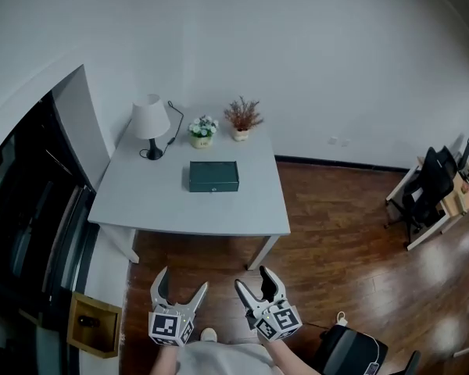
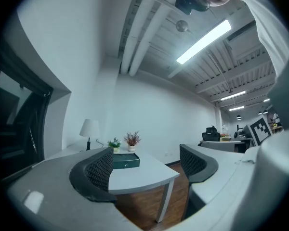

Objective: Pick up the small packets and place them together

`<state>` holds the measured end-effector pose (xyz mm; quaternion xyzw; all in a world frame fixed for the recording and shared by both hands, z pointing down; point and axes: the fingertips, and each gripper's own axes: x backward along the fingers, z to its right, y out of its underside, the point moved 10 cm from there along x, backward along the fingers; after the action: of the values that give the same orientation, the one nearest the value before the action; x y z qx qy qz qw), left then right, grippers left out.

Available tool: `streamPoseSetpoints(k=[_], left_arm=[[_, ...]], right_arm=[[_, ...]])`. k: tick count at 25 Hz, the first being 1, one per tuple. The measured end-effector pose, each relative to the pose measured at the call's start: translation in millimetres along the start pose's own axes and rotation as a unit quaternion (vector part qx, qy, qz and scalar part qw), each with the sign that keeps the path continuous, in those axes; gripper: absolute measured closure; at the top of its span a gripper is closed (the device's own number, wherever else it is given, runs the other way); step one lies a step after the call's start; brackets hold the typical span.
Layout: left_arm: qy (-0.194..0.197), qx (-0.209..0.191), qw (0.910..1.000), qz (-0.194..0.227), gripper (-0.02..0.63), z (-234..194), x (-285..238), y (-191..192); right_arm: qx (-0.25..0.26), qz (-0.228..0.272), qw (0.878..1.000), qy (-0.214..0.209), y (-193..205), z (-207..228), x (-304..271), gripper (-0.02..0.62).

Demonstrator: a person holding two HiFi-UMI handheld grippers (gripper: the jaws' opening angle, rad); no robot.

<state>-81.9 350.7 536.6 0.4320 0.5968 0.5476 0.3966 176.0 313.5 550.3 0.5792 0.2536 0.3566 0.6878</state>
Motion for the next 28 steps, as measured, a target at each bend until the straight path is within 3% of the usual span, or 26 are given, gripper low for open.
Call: streamPoseSetpoints(k=[6,13,19,28], left_arm=[[0.013,-0.001,0.9999,-0.011,0.193,-42,-46,3],[0.005,-0.012,0.9999,-0.01,0.194,-81,-115,-8],[-0.014,-0.004,0.9999,-0.005,0.193,-113,-199,-7],[-0.04,-0.006,0.999,0.017,0.207,-142,-316,-29]], right_arm=[[-0.022,-0.002,1.0,0.011,7,16,-45,0.249],[-0.036,-0.001,0.999,0.022,7,68,-124,0.249],[-0.031,-0.016,0.999,-0.01,1,128,-208,0.25],[-0.035,-0.078,0.994,-0.071,-12,211,-311,0.25]])
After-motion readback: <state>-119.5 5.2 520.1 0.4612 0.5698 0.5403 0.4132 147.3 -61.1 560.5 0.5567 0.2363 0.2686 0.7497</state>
